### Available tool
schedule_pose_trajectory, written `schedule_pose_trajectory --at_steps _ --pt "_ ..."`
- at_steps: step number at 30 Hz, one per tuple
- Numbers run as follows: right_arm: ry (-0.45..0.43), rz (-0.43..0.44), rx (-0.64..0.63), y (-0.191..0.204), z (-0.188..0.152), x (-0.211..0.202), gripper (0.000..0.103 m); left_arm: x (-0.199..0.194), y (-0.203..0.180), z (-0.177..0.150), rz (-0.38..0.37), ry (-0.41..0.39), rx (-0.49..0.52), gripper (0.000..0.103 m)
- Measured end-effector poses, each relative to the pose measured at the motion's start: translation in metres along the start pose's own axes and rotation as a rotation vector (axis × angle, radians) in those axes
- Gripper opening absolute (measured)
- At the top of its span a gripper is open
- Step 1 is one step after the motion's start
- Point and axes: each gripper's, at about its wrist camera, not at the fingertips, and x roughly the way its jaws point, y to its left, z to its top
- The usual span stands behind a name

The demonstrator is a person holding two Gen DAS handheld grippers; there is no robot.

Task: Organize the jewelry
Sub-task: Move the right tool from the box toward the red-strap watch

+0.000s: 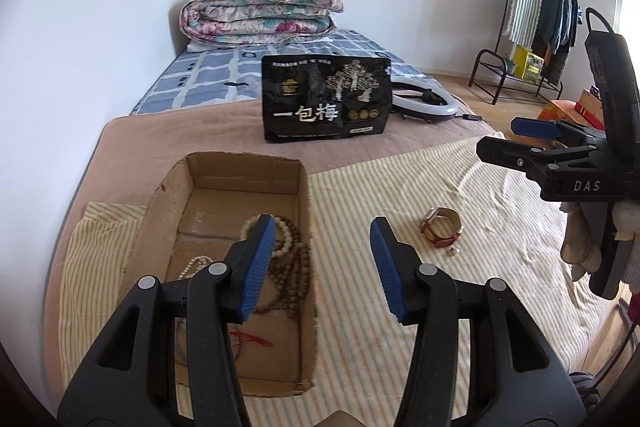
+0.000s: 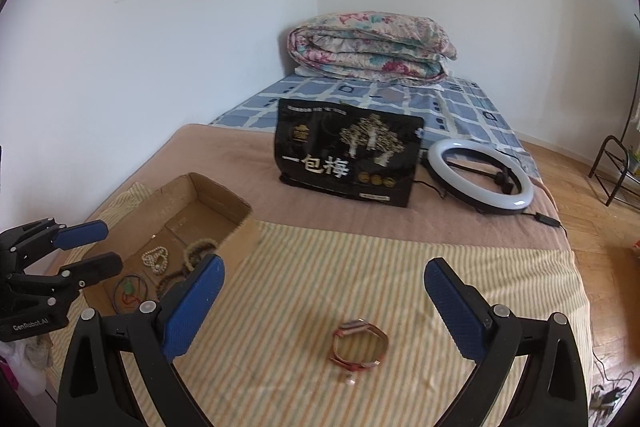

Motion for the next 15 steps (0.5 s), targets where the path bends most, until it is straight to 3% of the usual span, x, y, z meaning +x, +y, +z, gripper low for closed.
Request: schedule_pose_trajectory --at_steps 8,15 --pt "0.078 0.009 0.052 -0.051 -0.023 0.003 0.101 0.016 -0.039 -0.007 -0.049 0.033 0.026 0.051" --pt "0.161 0.032 0.064 -0.078 -0.047 0.021 0.089 0.038 -0.069 -0.017 -0.087 0.077 0.048 0.050"
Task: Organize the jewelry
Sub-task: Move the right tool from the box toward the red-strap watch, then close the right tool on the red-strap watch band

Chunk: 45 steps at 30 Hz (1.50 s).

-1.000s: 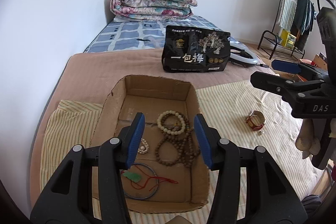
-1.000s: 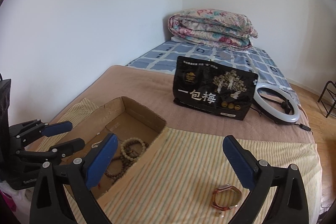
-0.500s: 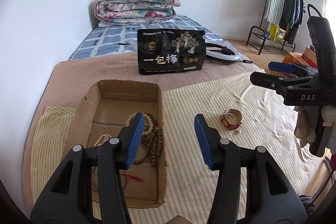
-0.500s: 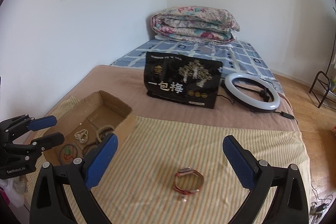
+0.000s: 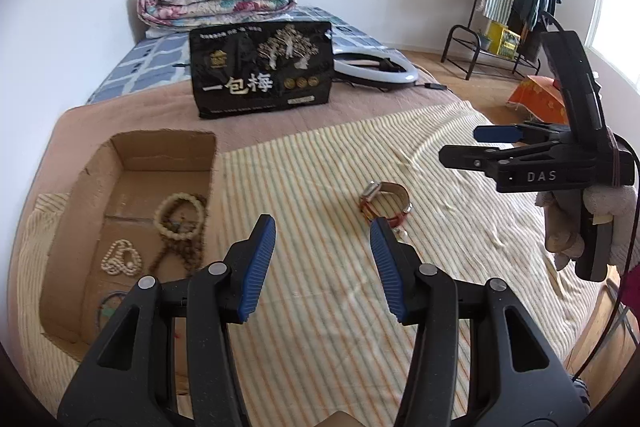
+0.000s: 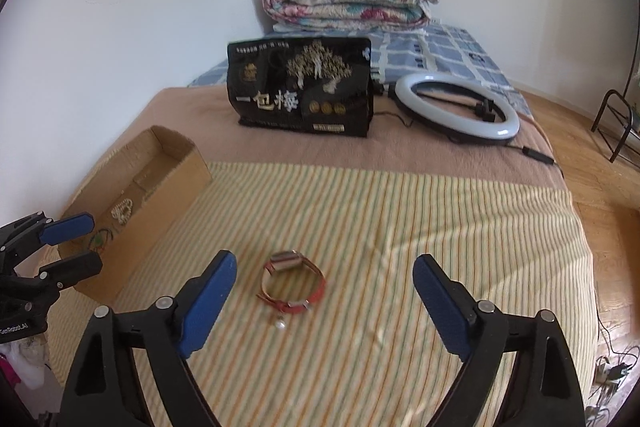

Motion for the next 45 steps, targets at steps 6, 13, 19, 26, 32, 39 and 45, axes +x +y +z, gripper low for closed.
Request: schedule_pose_trajectory --at_steps 6,13,19,26,32,39,45 --pt "0.075 0.042 0.036 -0.016 -0.011 0.026 0.071 0.029 -0.019 -0.009 -0.027 0.048 0.029 0.050" --pt "0.138 0.095 0.037 -0.017 -0.020 0.058 0.055 0.062 -0.031 -0.017 -0.068 0.097 0.031 0.051" --pt "0.180 0.097 0.024 -0.016 -0.021 0.083 0.041 0.077 -0.038 -0.022 -0.094 0.114 0.043 0.050" --pt "0.203 0.100 0.013 -0.016 -0.020 0.099 0.032 0.093 -0.042 -0.024 -0.117 0.136 0.050 0.050" --pt "0.200 0.103 0.008 -0.018 -0.020 0.102 0.028 0.104 -0.050 -0.024 -0.149 0.149 0.058 0.050" --pt "0.206 0.117 -0.027 -0.014 -0.019 0.103 0.019 0.116 -0.057 -0.029 -0.157 0.171 0.068 0.042" --pt "0.198 0.085 -0.033 -0.015 -0.019 0.102 0.008 0.121 -0.060 -0.026 -0.163 0.171 0.062 0.041"
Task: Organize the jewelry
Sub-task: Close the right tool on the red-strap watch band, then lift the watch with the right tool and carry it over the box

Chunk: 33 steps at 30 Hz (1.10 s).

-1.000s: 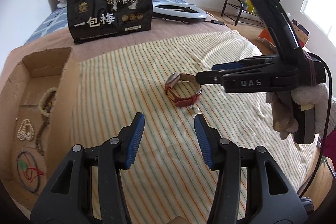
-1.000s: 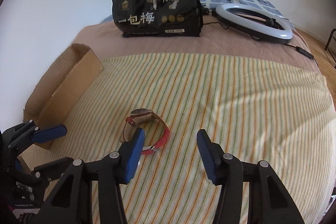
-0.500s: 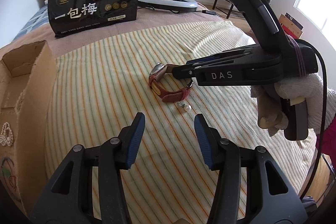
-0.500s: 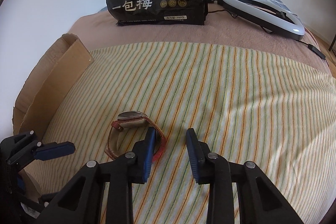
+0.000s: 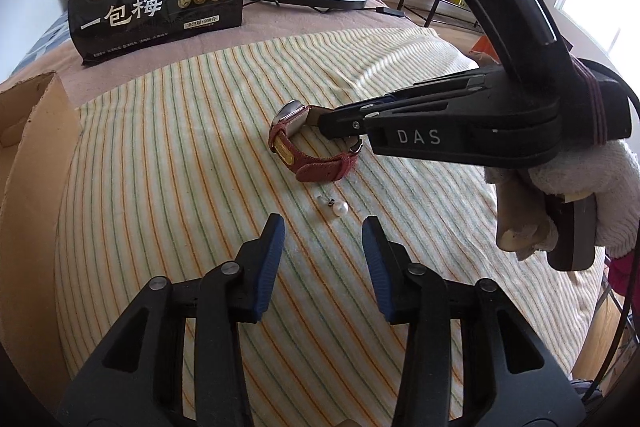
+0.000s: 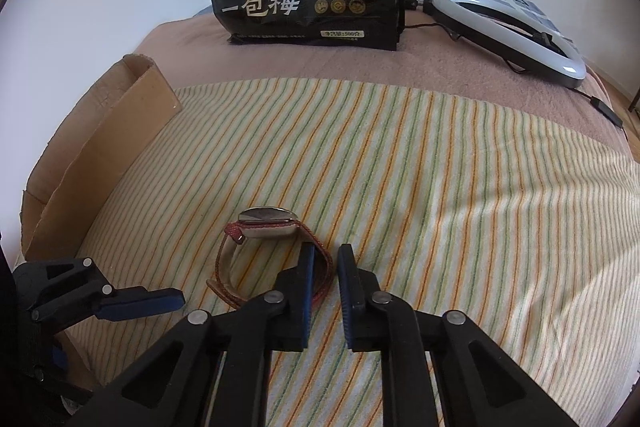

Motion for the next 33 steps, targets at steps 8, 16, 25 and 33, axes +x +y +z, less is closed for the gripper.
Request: schedule_pose_trajectory --at_steps 8,16,25,33 --pt "-0.023 -0.057 0.022 -0.012 -0.005 -0.006 0.006 0.014 -0.007 0.007 0.018 0.010 0.023 0.033" --pt "-0.031 -0.067 0.041 -0.021 -0.009 -0.010 0.006 0.021 -0.007 0.008 0.048 0.005 0.026 0.009" --pt "-0.062 -0.065 0.051 -0.017 -0.011 -0.018 0.006 0.009 -0.007 0.005 0.063 -0.012 0.031 0.007" --pt "-0.111 -0.061 0.062 -0.010 -0.013 -0.041 0.006 -0.022 -0.003 0.009 0.078 -0.063 0.021 0.007"
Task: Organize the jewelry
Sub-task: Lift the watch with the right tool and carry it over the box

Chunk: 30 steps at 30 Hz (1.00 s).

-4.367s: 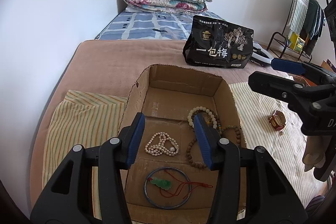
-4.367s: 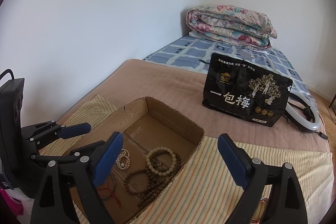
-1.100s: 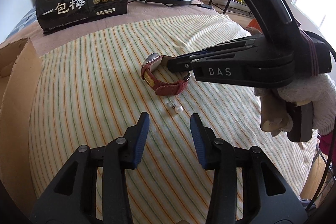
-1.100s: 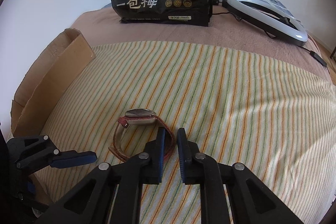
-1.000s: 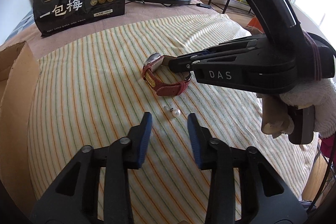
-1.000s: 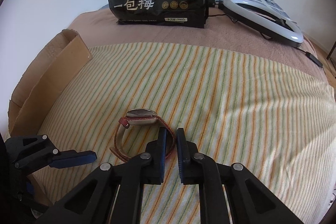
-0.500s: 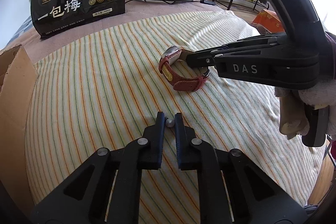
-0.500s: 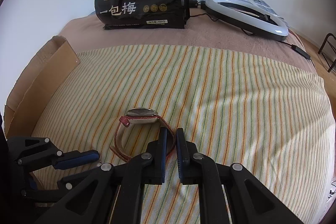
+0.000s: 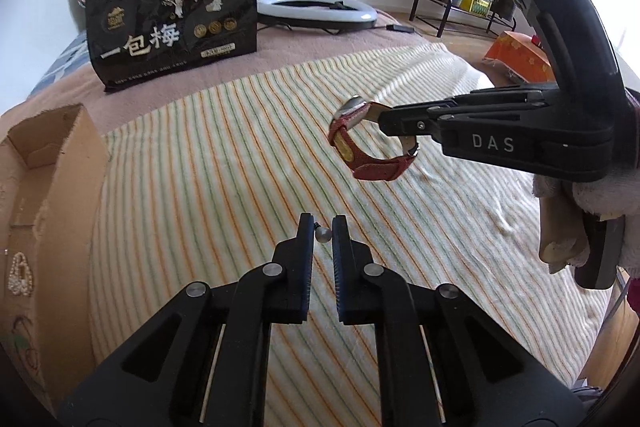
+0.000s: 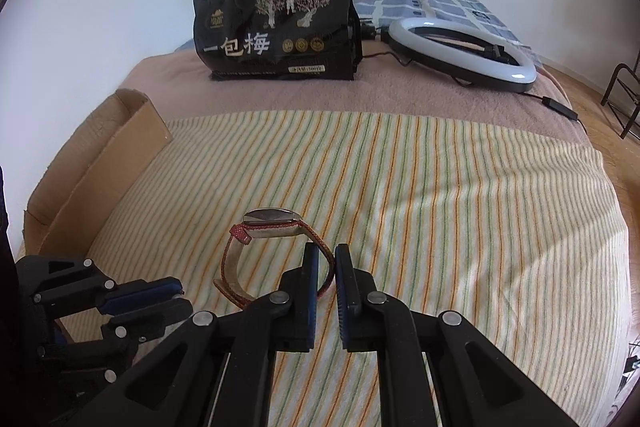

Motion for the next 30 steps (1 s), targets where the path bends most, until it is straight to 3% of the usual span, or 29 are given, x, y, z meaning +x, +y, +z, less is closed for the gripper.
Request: schedule_pose_trajectory --at_steps 14,30 --pt "-0.087 0.006 0.008 0.025 0.010 -0.060 0.006 -0.074 0.022 0.004 0.038 -0.100 -0.018 0.007" --pt "-0.149 0.053 -0.063 0.099 0.027 -0.099 0.006 -0.151 0.087 -0.016 0.139 -0.172 -0.073 0.007"
